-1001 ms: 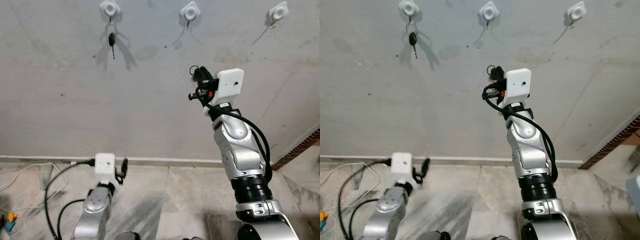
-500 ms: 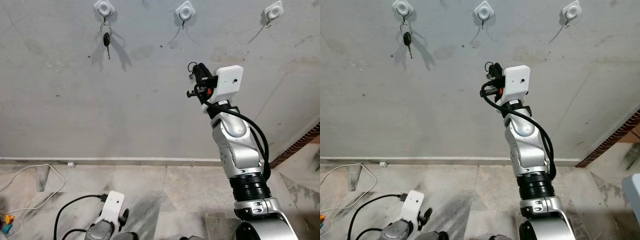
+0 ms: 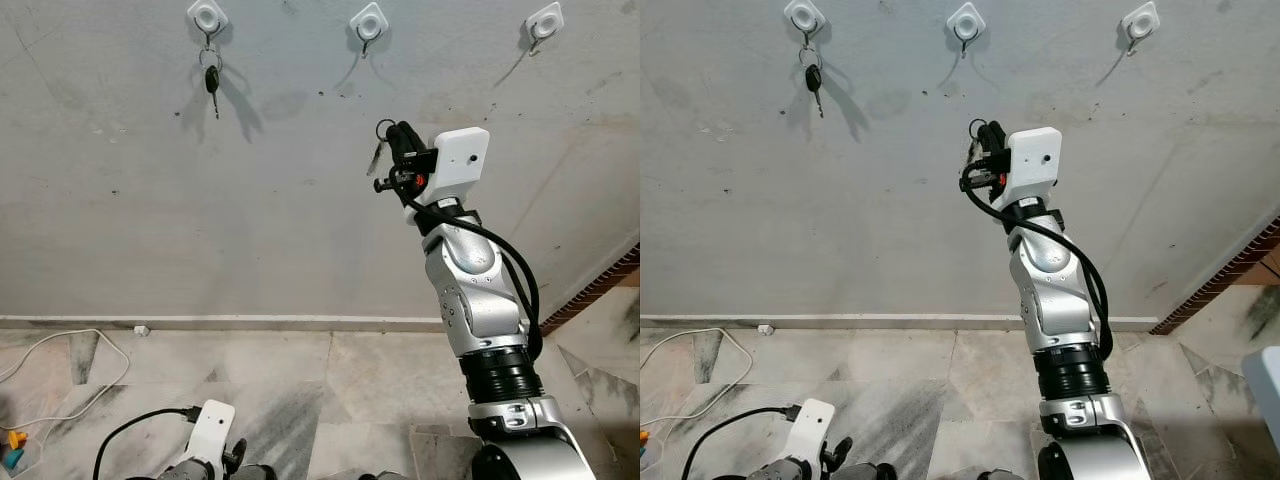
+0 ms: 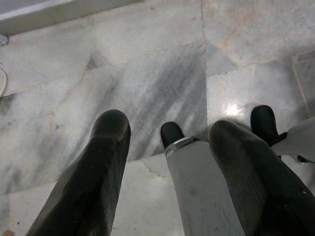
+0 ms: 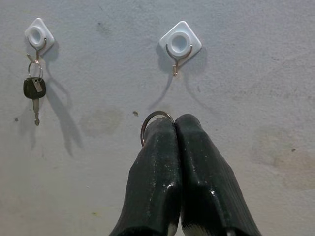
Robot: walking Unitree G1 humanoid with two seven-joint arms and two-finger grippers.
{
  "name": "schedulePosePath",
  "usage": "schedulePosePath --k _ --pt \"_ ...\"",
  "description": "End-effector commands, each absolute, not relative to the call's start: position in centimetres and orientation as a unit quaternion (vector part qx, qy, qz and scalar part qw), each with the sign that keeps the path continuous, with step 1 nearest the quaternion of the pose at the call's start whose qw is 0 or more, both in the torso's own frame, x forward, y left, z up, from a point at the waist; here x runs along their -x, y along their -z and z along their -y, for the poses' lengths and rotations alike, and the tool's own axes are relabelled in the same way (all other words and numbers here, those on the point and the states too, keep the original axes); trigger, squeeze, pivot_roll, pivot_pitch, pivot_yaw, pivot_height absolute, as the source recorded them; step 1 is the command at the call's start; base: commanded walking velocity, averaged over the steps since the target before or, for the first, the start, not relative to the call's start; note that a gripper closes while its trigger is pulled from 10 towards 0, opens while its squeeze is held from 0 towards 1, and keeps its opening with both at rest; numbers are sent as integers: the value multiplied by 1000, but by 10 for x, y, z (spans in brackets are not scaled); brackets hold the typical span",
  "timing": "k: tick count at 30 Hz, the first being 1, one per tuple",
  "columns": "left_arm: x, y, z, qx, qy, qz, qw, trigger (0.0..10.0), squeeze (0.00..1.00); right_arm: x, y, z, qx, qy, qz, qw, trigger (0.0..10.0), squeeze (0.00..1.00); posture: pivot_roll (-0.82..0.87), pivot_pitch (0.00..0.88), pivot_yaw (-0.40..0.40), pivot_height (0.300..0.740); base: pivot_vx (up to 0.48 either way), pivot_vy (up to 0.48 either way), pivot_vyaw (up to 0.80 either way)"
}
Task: Hang keys on a hook
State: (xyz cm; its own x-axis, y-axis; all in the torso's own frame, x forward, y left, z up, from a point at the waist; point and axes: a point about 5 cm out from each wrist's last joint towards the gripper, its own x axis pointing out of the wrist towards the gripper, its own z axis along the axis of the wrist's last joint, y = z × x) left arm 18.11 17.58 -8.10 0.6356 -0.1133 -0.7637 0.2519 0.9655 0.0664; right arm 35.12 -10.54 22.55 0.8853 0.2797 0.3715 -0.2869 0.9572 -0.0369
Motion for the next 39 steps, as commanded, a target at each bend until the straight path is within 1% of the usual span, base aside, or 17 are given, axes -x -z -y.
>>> schedulePosePath --k 1,5,23,26,28,29,31,35,39 --pt "-176 84 -177 -85 100 -422 897 10000 0 -349 -227 104 -7 -149 193 970 10000 0 61 126 -17 740 0 0 0" --pt "-177 83 -177 -89 105 -422 896 10000 0 -349 -227 104 -7 -150 193 970 10000 0 60 127 -18 740 131 0 0" --pt "-170 86 -182 -103 107 -433 889 10000 0 -347 -225 109 -4 -142 193 971 10000 0 59 128 -16 740 324 0 0" --pt "-170 87 -182 -104 106 -434 889 10000 0 -344 -224 112 -4 -138 197 971 10000 0 60 128 -19 740 0 0 0" --pt "-169 87 -183 -108 101 -437 887 10000 0 -336 -223 116 -6 -134 206 969 10000 0 65 129 -21 740 0 0 0" --pt "-169 87 -183 -98 99 -433 891 10000 0 -329 -224 119 -15 -128 221 967 10000 0 65 130 -21 740 0 0 0" --pt "-168 87 -185 -102 98 -434 890 10000 0 -318 -222 124 -30 -115 222 968 10000 0 63 131 -19 740 0 0 0" --pt "-167 87 -187 -106 97 -436 888 10000 0 -307 -221 124 -37 -118 220 968 10000 0 54 134 -14 740 0 0 0" --pt "-165 88 -190 -112 99 -440 885 10000 0 -298 -221 120 -32 -144 215 965 10000 0 36 133 -7 740 0 0 0"
